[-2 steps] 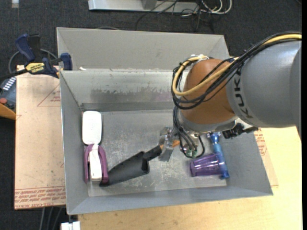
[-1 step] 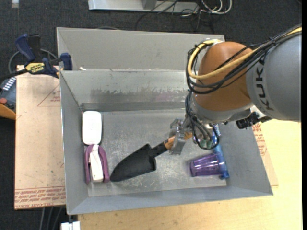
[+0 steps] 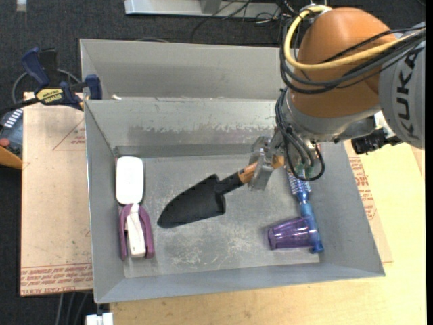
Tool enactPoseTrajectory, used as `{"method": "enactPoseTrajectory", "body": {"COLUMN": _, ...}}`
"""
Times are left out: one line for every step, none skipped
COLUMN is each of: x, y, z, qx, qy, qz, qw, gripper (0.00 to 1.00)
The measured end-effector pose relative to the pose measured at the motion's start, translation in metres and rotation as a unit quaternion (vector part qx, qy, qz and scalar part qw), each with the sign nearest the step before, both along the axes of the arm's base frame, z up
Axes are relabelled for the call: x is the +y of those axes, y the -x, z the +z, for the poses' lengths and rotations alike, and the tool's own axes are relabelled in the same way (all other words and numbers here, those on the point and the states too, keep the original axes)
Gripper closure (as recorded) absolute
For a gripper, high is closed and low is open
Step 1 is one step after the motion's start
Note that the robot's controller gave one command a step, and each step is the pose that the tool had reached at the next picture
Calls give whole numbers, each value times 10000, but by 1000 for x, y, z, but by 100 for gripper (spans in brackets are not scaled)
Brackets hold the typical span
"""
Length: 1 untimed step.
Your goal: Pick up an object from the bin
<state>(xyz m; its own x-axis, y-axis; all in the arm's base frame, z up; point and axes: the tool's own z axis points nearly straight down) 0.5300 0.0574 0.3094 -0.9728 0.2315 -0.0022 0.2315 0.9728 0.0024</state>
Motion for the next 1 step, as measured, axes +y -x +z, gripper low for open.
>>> {"method": "enactPoseTrajectory", "body": {"x": 0, "y": -3, "z": -52, "qx": -12, "qy": -1, "qz": -21, "qw": 10000, "gripper": 100}}
